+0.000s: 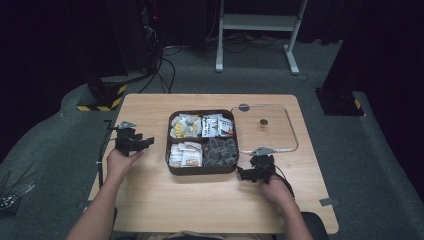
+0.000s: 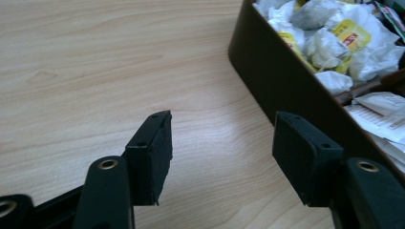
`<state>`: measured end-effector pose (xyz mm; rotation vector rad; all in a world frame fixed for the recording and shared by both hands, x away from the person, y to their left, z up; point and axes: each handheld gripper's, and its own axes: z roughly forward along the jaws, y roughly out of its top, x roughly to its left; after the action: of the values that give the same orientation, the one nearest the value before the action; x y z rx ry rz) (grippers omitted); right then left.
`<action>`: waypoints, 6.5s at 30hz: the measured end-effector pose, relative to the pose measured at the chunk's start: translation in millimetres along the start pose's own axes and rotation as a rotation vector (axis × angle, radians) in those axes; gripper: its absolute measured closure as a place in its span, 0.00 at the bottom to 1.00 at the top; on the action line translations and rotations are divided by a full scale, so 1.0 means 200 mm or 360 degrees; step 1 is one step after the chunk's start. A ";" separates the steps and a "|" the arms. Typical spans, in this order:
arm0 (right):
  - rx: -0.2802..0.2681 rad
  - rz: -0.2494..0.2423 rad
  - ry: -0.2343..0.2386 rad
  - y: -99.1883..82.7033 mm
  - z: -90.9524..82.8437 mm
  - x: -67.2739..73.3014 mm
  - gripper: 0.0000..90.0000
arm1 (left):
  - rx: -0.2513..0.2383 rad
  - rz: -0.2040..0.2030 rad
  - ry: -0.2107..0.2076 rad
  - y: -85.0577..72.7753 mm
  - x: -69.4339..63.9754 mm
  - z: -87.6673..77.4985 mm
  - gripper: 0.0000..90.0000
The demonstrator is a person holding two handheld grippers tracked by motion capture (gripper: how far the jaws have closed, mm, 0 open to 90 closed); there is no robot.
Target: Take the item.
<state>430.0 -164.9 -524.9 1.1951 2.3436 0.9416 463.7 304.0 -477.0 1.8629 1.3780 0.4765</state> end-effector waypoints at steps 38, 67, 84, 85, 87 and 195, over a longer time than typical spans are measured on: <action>0.0000 0.0002 -0.0001 0.00 0.00 0.00 0.09 | 0.0061 0.0372 -0.0278 0.13 -0.31 0.04 0.53; 0.0003 0.0012 -0.0013 -0.01 -0.01 0.01 0.09 | 0.0090 0.0488 -0.0451 0.14 -0.49 0.20 0.63; 0.0003 0.0014 -0.0015 -0.02 -0.02 0.01 0.09 | 0.0153 0.0471 -0.0493 0.13 -0.46 0.25 0.79; 0.0003 0.0014 -0.0015 -0.02 -0.02 0.01 0.09 | 0.0173 0.0479 -0.0497 0.14 -0.46 0.25 0.79; 0.0003 0.0014 -0.0015 -0.02 -0.02 0.01 0.09 | 0.0261 0.0482 -0.0487 0.15 -0.47 0.26 0.80; 0.0004 -0.0004 -0.0001 -0.01 -0.01 0.01 0.09 | 0.0174 0.0072 -0.0210 0.07 0.14 0.00 0.98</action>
<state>426.9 -164.6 -524.7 1.1929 2.3462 0.9372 481.9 327.4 -469.3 1.9802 1.2993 0.3001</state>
